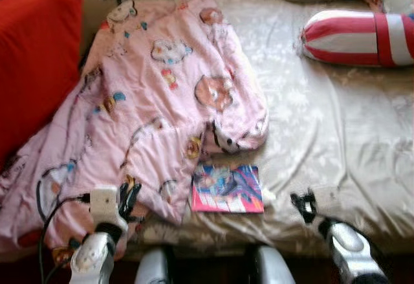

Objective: Clean up the room

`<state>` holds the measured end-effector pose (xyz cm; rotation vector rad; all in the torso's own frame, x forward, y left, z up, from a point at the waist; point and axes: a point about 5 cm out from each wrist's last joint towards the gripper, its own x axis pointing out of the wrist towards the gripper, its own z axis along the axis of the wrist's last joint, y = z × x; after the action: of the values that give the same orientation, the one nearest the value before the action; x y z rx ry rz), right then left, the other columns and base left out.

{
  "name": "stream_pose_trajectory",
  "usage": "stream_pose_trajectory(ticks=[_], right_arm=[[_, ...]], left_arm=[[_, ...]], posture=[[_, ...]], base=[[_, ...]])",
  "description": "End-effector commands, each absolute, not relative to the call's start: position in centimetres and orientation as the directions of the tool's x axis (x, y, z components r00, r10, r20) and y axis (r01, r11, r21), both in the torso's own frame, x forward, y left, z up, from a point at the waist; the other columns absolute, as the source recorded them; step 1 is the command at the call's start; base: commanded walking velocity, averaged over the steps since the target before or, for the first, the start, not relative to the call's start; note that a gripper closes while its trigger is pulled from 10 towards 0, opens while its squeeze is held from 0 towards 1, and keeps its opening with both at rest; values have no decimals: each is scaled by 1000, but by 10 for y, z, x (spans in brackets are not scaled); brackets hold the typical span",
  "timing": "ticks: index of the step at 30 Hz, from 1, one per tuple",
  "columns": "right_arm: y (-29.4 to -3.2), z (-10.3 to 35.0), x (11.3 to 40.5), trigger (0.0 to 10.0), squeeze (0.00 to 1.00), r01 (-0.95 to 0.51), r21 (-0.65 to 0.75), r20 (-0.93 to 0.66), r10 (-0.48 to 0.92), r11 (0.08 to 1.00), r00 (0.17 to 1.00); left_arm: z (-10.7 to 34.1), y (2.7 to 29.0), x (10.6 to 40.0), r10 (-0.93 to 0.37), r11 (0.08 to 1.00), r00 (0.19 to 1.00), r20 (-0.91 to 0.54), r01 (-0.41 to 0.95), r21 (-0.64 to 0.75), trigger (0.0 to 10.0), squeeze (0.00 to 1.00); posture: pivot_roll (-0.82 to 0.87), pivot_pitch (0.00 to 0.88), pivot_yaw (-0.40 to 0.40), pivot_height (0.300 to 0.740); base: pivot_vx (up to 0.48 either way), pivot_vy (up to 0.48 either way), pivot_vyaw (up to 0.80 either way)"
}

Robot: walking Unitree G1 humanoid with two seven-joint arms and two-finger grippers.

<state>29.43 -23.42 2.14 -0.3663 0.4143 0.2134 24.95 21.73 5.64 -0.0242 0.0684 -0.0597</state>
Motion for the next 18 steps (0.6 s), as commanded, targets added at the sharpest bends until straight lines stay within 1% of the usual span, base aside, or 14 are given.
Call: stream_pose_trajectory(ticks=[1, 2, 3, 5, 7, 8, 9, 10, 12, 14, 15, 16, 17, 18], right_arm=[[-236, 14, 288, 10000, 1000, -331, -342, -493, 133, 880, 860], [-238, 19, 293, 10000, 878, -400, -374, -514, 172, 836, 840], [-237, 23, 296, 10000, 0, -446, -405, -525, 196, 798, 828], [-237, 31, 303, 10000, 0, -545, -478, -556, 243, 689, 795], [-239, 39, 309, 10000, 0, -614, -568, -594, 243, 548, 767], [-239, 39, 309, 10000, 0, -614, -568, -594, 243, 548, 767], [-240, 41, 310, 10000, 0, -628, -594, -605, 236, 502, 761], [-242, 45, 314, 10000, 0, -653, -621, -626, 227, 433, 746], [-243, 48, 316, 10000, 0, -664, -630, -634, 227, 403, 739], [-242, 49, 317, 10000, 0, -665, -633, -634, 228, 397, 739], [-242, 49, 317, 10000, 0, -677, -632, -643, 231, 379, 730], [-240, 49, 317, 10000, 0, -704, -628, -665, 241, 330, 707], [-240, 49, 317, 10000, 0, -704, -628, -665, 241, 330, 707], [-239, 48, 316, 10000, 0, -721, -623, -679, 248, 303, 691]], left_arm=[[55, 223, 243, -44, 999, 995, -89, 41, -29, 10000, 0], [57, 224, 236, -42, 999, 995, -95, 40, -26, 10000, 0], [56, 225, 233, -41, 999, 994, -105, 39, -22, 10000, 0], [57, 229, 225, -31, 999, 991, -127, 29, -15, 10000, 0], [58, 233, 219, -26, 1000, 990, -141, 25, -6, 10000, 0], [58, 233, 219, -26, 1000, 990, -141, 25, -6, 10000, 0], [58, 235, 217, -25, 1000, 989, -144, 25, -3, 10000, 0], [60, 237, 211, -21, 1000, 988, -152, 22, 5, 10000, 0], [61, 238, 206, -17, 1000, 987, -158, 19, 9, 10000, 0], [62, 238, 204, -16, 1000, 987, -161, 18, 9, 10000, 0], [63, 239, 201, -15, 1000, 986, -164, 16, 10, 10000, 0], [66, 239, 197, -14, 1000, 985, -170, 16, 11, 10000, 0], [66, 239, 197, -14, 1000, 985, -170, 16, 11, 10000, 0], [67, 240, 195, -14, 1000, 985, -174, 17, 13, 10000, 0]], posture=[[80, 331, -4, 630], [107, 352, 1, 630], [107, 352, 1, 630], [114, 364, 7, 630], [129, 377, 12, 630], [129, 377, 12, 630], [132, 380, 13, 630], [152, 393, 19, 630], [166, 401, 26, 630], [166, 401, 26, 630], [174, 405, 31, 630], [180, 409, 38, 630], [180, 409, 38, 630], [182, 410, 39, 630]], base=[[0, 0, 0], [0, 0, 0], [0, 0, 0], [0, 0, 0], [0, 0, 0], [0, 0, 0], [0, 0, 0], [0, 0, 0], [0, 0, 0], [0, 0, 0], [0, 0, 0], [0, 0, 0], [0, 0, 0], [0, 0, 0]])
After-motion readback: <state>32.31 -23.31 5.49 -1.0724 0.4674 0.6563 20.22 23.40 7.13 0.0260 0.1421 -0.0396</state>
